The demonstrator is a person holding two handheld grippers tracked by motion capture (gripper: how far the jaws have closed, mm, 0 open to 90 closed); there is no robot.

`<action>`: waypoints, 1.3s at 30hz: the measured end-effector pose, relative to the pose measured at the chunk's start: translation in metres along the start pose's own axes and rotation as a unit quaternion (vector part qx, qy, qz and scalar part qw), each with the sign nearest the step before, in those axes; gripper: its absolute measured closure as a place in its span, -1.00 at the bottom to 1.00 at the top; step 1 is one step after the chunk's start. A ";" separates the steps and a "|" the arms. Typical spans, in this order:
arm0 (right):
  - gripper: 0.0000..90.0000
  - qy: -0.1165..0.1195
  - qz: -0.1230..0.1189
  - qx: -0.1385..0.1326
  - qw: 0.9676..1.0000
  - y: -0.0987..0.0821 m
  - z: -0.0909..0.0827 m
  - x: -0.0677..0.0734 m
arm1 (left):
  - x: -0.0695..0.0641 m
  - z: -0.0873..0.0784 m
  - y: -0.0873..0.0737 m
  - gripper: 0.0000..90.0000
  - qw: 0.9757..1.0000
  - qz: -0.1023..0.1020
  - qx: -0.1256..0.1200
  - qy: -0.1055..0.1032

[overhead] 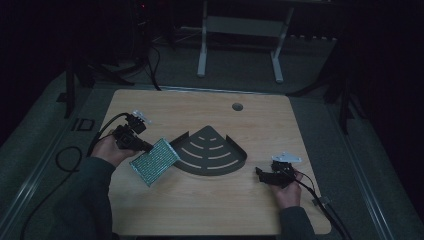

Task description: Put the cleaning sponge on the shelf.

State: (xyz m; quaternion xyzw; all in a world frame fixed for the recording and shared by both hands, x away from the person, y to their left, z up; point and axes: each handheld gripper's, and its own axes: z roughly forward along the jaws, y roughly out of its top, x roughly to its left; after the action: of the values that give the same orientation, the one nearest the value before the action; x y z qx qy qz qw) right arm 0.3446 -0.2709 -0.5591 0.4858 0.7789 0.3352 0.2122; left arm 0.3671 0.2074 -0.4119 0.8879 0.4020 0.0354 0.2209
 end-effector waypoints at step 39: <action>-0.56 0.000 0.000 -0.001 1.000 0.000 0.000 0.000 | -0.013 0.003 0.057 1.00 0.999 0.030 -0.021 0.022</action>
State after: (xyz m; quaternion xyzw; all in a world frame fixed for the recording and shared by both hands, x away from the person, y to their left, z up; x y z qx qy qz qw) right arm 0.3447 -0.2709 -0.5592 0.4855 0.7787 0.3355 0.2129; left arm 0.3988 0.1640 -0.3892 0.8938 0.3787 0.0703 0.2298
